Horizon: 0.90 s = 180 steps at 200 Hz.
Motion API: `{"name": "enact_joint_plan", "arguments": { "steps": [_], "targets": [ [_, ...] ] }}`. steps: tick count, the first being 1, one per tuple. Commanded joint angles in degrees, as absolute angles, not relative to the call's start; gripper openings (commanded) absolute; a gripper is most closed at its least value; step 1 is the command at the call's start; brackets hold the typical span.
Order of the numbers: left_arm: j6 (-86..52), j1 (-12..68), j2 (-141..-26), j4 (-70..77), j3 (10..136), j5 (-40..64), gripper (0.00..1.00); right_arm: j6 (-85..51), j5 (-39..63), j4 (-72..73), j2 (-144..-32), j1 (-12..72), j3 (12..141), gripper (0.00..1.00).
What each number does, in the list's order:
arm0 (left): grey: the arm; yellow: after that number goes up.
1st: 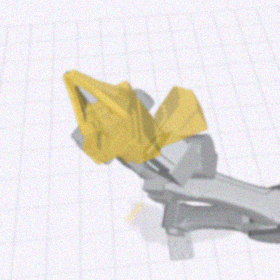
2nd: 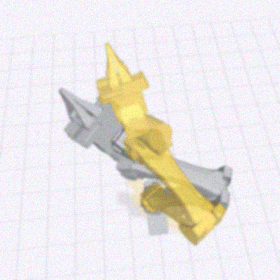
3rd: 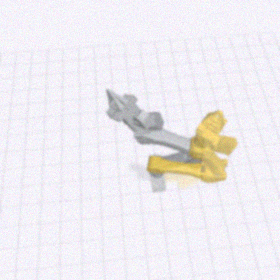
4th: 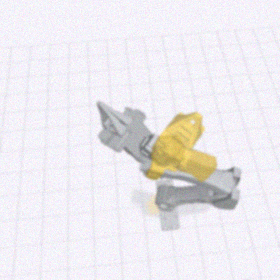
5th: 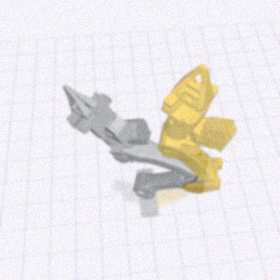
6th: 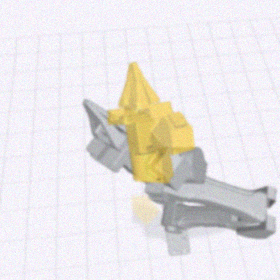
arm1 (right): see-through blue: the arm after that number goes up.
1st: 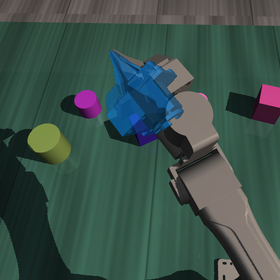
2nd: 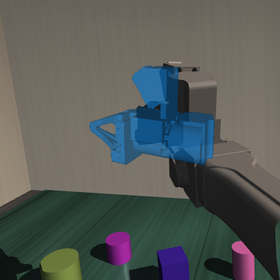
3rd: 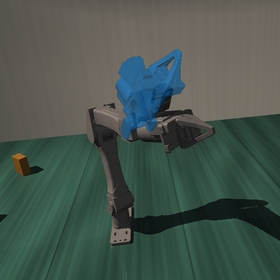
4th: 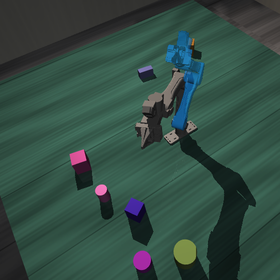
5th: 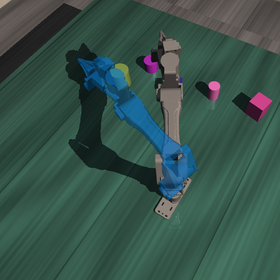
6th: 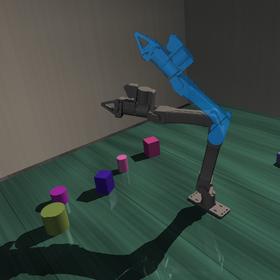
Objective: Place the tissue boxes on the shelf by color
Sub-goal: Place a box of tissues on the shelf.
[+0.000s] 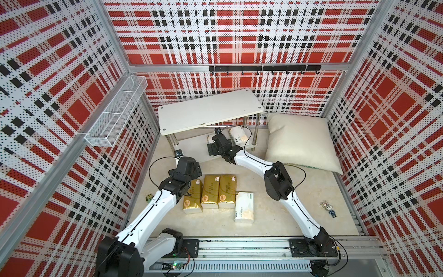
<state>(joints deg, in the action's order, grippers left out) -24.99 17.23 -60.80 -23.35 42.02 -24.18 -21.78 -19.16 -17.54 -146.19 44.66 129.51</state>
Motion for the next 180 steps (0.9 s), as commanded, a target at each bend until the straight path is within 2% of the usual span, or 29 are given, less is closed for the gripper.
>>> {"name": "enact_joint_plan", "arguments": {
  "steps": [1,29,78,180],
  "targets": [
    [-24.02,16.70,-59.81,-23.01,41.53,-24.00,0.98,-22.22,-20.22,-15.94,-145.57,44.38,129.96,1.00],
    [-23.89,16.61,-60.01,-23.18,41.46,-24.08,0.98,-21.95,-18.55,-10.97,-141.73,44.38,124.59,1.00],
    [-23.91,16.44,-59.95,-23.15,41.48,-24.03,0.98,-21.11,-19.60,-10.91,-139.16,44.38,123.64,1.00],
    [-23.88,16.27,-58.91,-23.51,41.22,-24.08,0.98,-24.62,-19.65,-11.99,-140.36,44.39,124.10,0.97]
  ]
}}
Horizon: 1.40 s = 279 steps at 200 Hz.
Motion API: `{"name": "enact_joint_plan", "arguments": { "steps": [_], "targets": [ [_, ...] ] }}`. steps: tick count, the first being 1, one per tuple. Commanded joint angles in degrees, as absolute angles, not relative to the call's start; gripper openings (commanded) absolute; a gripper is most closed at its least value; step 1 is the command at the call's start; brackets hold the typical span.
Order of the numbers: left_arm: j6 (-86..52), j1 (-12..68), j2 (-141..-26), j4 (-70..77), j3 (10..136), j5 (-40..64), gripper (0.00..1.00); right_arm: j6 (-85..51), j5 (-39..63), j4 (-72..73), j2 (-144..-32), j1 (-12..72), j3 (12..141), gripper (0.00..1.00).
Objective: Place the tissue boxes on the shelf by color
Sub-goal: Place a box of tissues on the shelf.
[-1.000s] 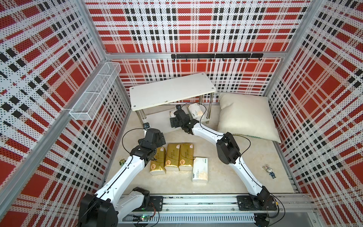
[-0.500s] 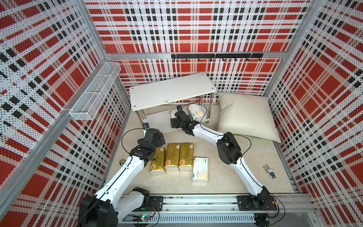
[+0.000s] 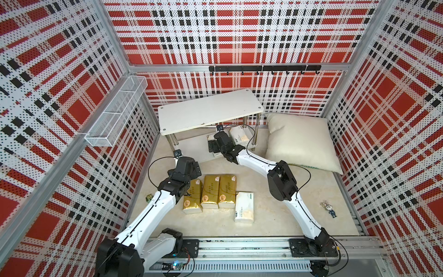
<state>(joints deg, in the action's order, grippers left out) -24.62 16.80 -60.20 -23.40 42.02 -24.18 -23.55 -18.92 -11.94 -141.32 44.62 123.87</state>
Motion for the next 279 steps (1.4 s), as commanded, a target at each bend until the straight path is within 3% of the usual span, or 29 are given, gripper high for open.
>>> {"name": "enact_joint_plan", "arguments": {
  "steps": [1,146,184,279],
  "targets": [
    [-23.90,16.27,-58.94,-23.44,41.22,-24.08,0.98,-24.62,-19.63,-12.01,-140.36,44.38,124.10,0.97],
    [-23.58,15.61,-57.66,-23.83,40.52,-24.01,0.98,-26.20,-20.95,-14.03,-144.32,44.38,128.17,0.94],
    [-23.59,15.56,-57.30,-23.90,40.69,-24.00,0.98,-25.13,-21.33,-7.03,-139.50,44.43,120.61,0.96],
    [-24.25,15.93,-56.58,-24.21,40.95,-23.73,0.98,-25.40,-23.01,-6.15,-134.50,44.39,117.94,0.98]
  ]
}}
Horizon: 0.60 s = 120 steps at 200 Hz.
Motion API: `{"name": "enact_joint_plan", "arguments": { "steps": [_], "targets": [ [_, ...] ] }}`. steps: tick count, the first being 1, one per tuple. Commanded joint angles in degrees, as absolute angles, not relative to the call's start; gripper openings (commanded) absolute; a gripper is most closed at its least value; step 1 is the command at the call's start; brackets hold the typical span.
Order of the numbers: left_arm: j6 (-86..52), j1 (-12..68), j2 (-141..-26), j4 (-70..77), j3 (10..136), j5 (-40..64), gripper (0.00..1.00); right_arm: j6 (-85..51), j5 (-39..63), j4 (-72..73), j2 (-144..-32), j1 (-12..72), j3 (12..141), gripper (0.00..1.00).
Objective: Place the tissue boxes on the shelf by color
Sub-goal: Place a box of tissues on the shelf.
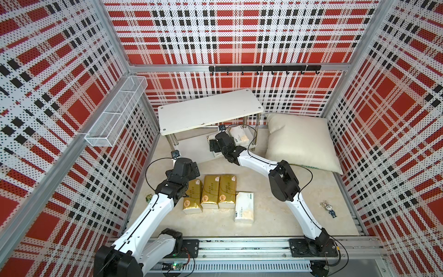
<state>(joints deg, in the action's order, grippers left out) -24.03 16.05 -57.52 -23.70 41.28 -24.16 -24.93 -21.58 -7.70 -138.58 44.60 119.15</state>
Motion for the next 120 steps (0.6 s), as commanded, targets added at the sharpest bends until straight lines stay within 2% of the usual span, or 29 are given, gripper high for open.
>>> {"name": "enact_joint_plan", "arguments": {
  "steps": [1,66,120],
  "targets": [
    [-24.30,15.96,-56.59,-24.23,40.95,-23.73,0.98,-25.44,-22.93,-6.02,-134.40,44.43,117.81,0.98],
    [-24.59,17.84,-57.19,-24.56,42.06,-24.47,0.98,-24.80,-23.02,-1.28,-127.67,44.38,110.61,0.99],
    [-27.60,27.09,-59.81,-25.17,44.65,-28.55,0.97,-23.44,-23.57,-1.24,-122.37,44.38,104.07,0.99]
  ]
}}
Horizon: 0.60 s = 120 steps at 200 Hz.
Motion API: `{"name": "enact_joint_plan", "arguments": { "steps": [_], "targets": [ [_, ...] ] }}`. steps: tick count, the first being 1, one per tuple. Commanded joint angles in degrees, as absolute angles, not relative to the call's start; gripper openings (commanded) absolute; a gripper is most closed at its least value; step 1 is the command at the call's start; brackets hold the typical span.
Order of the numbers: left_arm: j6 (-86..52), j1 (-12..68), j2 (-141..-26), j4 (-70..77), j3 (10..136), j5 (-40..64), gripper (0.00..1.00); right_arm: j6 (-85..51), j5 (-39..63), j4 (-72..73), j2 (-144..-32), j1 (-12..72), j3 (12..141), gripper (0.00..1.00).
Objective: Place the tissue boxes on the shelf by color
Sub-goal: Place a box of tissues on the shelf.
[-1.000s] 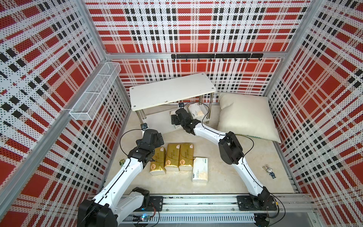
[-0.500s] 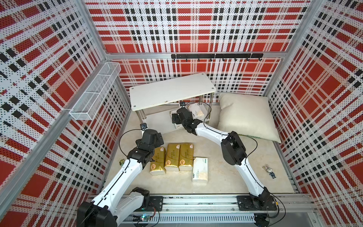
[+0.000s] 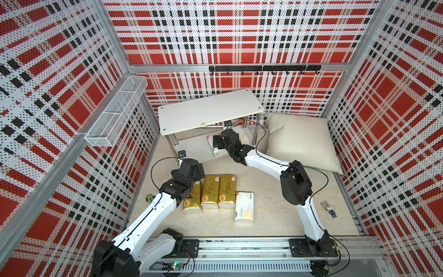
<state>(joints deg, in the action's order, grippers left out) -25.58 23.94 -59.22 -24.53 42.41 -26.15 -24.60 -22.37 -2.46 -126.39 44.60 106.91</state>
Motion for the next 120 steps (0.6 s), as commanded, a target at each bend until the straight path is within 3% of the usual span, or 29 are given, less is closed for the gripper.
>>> {"name": "enact_joint_plan", "arguments": {
  "steps": [1,120],
  "targets": [
    [-27.69,27.26,-59.83,-25.20,44.69,-28.60,0.97,-23.36,-23.56,-1.24,-122.27,44.38,103.93,0.99],
    [-43.58,53.49,-64.86,-29.44,48.77,-33.74,0.95,-22.70,-25.31,-6.76,-103.59,44.38,82.85,1.00]
  ]
}}
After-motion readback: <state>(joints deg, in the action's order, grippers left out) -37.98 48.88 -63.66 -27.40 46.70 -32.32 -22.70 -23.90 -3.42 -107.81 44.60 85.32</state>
